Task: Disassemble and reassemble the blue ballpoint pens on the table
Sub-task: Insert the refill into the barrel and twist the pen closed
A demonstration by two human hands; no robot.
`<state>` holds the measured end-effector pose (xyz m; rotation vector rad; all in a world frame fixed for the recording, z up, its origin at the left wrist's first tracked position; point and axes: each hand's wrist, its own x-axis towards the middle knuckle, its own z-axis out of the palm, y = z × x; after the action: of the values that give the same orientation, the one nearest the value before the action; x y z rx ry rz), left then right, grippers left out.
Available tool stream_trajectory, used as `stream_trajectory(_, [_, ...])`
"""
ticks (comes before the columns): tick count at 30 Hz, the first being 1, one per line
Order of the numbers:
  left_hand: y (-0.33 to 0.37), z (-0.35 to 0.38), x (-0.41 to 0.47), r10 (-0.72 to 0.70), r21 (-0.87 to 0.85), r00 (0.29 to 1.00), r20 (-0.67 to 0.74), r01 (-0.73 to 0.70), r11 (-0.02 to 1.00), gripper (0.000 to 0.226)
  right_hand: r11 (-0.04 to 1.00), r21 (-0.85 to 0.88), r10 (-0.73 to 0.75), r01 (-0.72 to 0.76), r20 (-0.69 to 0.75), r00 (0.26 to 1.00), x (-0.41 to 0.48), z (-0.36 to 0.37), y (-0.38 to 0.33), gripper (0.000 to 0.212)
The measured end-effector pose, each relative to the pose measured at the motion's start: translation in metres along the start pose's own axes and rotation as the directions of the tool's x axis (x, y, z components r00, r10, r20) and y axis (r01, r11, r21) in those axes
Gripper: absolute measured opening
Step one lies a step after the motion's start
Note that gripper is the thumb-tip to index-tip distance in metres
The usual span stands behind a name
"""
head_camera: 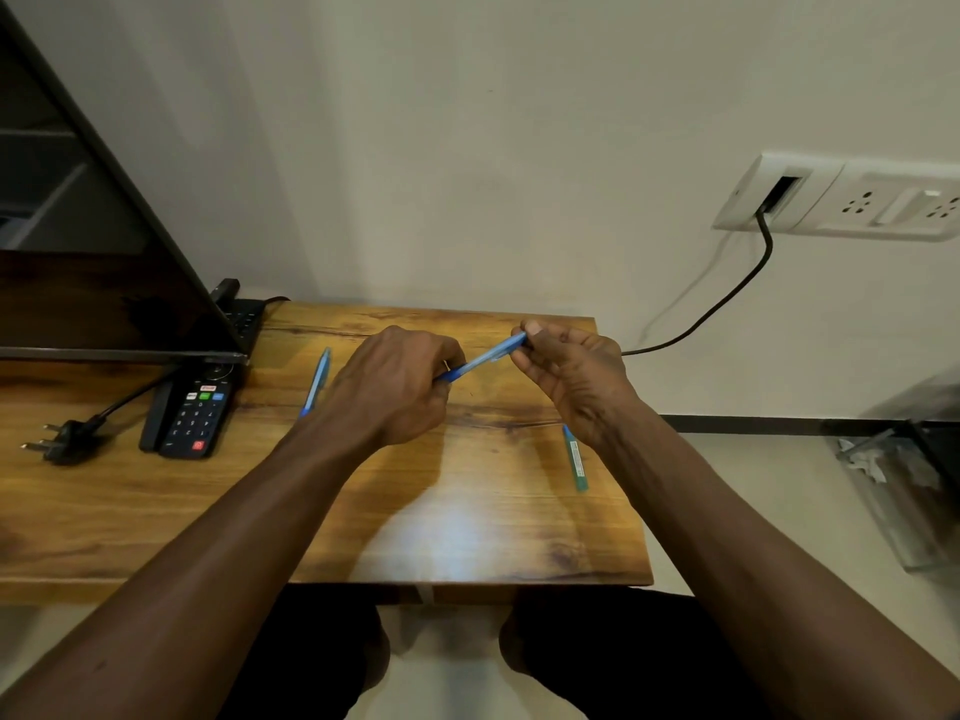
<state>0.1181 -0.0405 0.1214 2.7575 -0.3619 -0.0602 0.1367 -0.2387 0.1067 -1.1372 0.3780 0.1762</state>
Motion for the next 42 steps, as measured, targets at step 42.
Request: stream_trajectory(42, [0.087,0.021,-0.003,-0.419,-0.983,0.902,0.102,0.027,-0.181,0.011,0.560,0.824,-0.037,0.091,-0.084,0.996,-0.013,0.019,-0.052,0.027])
